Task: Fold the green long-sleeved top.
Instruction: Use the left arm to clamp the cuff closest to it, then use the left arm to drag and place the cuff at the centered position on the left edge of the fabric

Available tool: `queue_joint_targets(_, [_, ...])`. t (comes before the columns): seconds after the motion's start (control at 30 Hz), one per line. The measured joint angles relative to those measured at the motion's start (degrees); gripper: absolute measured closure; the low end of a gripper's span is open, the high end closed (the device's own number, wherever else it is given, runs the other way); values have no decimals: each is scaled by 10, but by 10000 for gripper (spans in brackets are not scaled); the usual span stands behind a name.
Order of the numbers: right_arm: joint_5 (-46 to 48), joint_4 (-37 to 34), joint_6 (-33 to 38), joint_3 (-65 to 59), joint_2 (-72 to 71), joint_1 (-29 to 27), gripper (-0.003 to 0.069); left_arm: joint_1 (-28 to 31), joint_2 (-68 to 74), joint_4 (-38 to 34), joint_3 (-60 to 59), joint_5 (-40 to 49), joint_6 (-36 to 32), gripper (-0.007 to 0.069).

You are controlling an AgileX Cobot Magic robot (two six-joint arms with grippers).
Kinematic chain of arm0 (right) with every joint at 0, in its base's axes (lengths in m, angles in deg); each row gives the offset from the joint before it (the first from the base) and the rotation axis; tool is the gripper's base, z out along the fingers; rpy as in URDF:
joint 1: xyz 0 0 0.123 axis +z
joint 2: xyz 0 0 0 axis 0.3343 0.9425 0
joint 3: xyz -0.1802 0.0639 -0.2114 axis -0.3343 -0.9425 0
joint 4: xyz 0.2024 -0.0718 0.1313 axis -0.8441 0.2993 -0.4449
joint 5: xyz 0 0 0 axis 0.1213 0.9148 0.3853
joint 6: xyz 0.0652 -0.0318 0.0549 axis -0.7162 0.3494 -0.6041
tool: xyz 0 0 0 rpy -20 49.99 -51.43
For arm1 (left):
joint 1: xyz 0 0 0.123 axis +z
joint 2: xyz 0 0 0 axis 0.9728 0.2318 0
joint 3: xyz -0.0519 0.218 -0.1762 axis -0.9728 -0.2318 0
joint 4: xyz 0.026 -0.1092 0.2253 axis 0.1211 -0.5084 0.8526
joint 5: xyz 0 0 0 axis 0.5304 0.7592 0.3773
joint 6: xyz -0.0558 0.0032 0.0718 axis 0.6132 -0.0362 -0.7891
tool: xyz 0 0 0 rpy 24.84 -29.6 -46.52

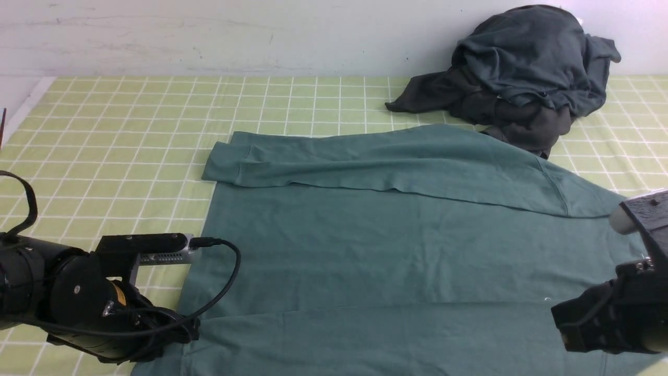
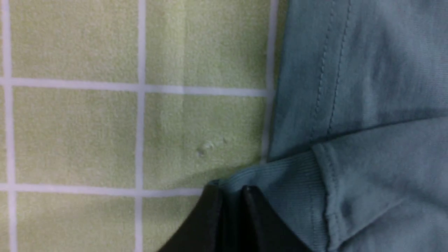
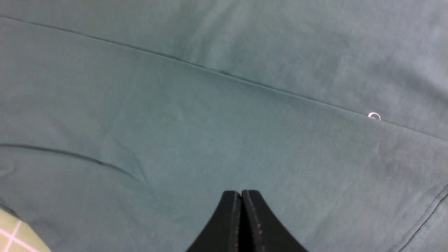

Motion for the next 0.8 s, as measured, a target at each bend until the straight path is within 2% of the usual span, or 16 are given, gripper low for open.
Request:
queue_joint_targets(0.2, [-8,0,0,0,0,0,675,0,-69,0,44,31,-38,587])
queue_joint_targets(0.47, [-9,0,0,0,0,0,675,0,-93,0,137,16,-104,587])
queue_joint_targets(0.6, [-9,-1,0,0,0,0,675,0,-23,16,212,-20,-126,587])
queue_joint_targets(0.8, [-9,-2,0,0,0,0,675,0,137,33,340,-7,-134,587])
